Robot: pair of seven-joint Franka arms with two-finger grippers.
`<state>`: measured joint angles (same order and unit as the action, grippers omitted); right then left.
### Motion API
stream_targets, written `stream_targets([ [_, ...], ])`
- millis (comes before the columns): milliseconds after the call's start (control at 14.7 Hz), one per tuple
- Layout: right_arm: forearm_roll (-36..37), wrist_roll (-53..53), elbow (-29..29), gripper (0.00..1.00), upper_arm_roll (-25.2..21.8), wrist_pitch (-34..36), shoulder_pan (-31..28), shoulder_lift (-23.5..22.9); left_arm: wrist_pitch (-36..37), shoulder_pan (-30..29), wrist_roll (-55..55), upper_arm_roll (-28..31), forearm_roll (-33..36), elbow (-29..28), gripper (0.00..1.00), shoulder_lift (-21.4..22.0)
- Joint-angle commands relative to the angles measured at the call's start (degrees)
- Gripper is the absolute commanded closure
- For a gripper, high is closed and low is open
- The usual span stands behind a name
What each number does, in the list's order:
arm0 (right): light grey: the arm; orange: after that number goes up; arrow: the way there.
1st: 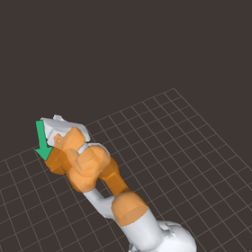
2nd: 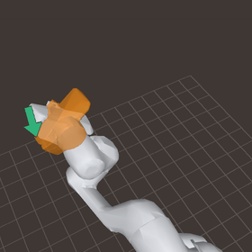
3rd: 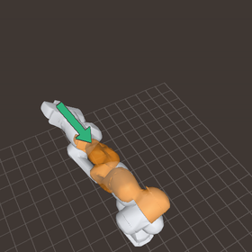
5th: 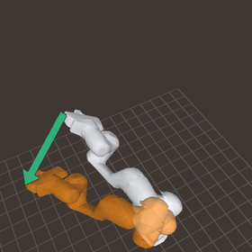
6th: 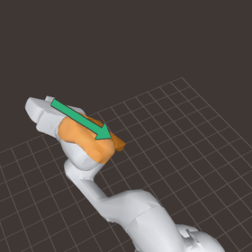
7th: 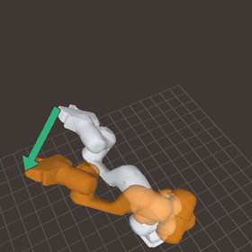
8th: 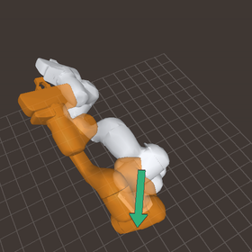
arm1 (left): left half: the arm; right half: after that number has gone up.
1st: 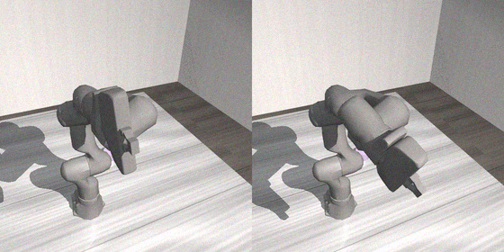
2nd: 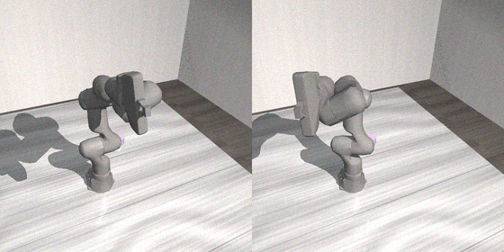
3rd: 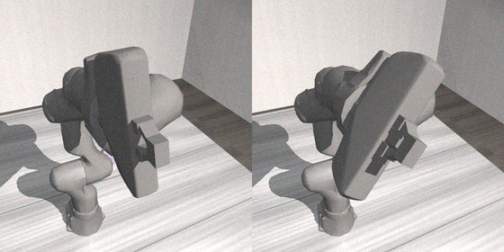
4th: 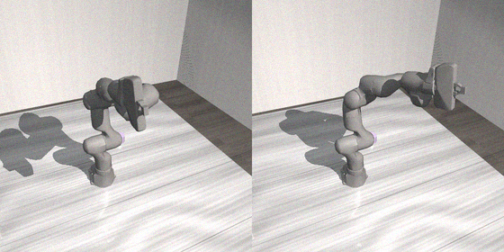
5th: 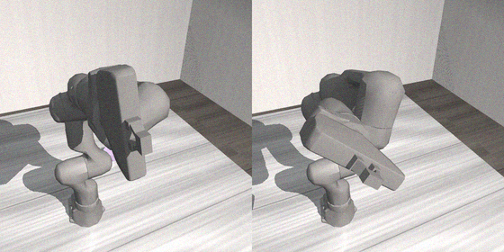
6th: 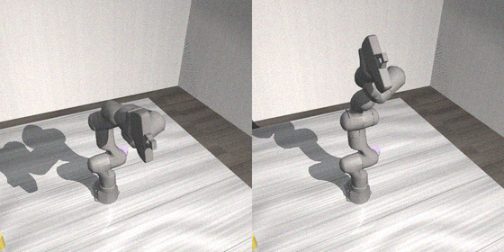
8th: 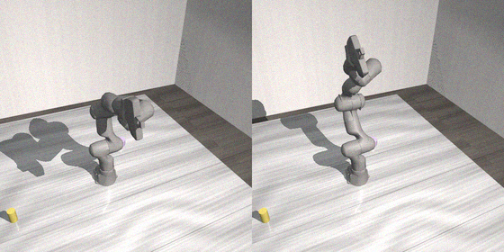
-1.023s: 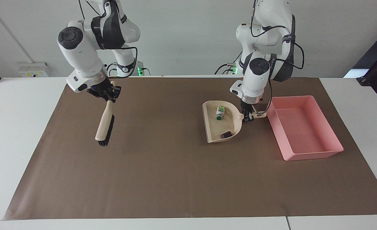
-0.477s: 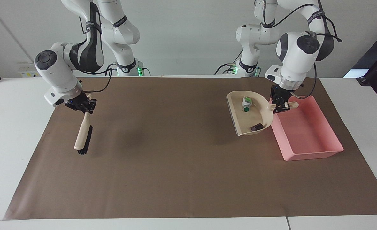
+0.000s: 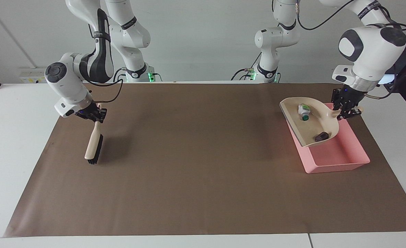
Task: Clean e-waste and dump in bin
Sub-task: 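Lift the dustpan over the pink bin while the right gripper returns the brush, then tip the dustpan with the left gripper to dump the component into the bin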
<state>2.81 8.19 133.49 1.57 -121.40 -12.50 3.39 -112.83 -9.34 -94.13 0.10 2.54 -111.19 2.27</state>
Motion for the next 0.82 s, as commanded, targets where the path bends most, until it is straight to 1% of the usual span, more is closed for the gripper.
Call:
stream_targets([
  [0, -0.35, 2.62, 2.12, 1.0, 1.06, -1.29, -1.83, 1.7, 0.41, -5.14, -5.69, -0.45, -1.05, 7.27, 1.0, -5.94],
  [68, -0.35, 2.62, 2.38, 0.99, 1.06, -1.73, -2.0, 1.79, 1.11, -6.73, -6.58, -0.45, -0.7, 9.82, 1.0, -7.53],
  [136, -0.35, 2.71, 2.82, 0.99, 0.98, -2.0, -2.09, 1.88, 1.12, -7.44, -7.37, -0.36, 0.0, 10.72, 1.0, -8.33],
  [273, -0.35, 4.02, 3.18, 0.98, 0.98, -2.61, -2.09, 1.97, -0.71, -7.36, -8.35, -0.45, 6.3, 10.47, 1.0, -9.38],
  [545, -0.35, 5.26, 3.88, 0.96, 0.98, -3.76, -2.71, 2.05, -4.5, -8.15, -8.35, -0.36, 7.56, 8.54, 1.0, -9.74],
  [614, -0.35, 5.26, 3.88, 0.96, 0.98, -3.76, -2.71, 2.05, -4.42, -7.8, -8.17, -0.36, 9.57, 8.36, 1.0, -9.57],
  [682, -0.35, 5.08, 3.88, 0.93, 0.98, -3.76, -2.71, 2.05, -4.33, -7.36, -7.74, -0.36, 13.41, 8.09, 1.0, -9.39],
  [750, -0.35, 5.0, 3.88, 0.82, 0.98, -3.76, -2.62, 2.05, -4.85, -7.01, -6.86, -0.45, 16.59, 6.79, 1.0, -9.04],
])
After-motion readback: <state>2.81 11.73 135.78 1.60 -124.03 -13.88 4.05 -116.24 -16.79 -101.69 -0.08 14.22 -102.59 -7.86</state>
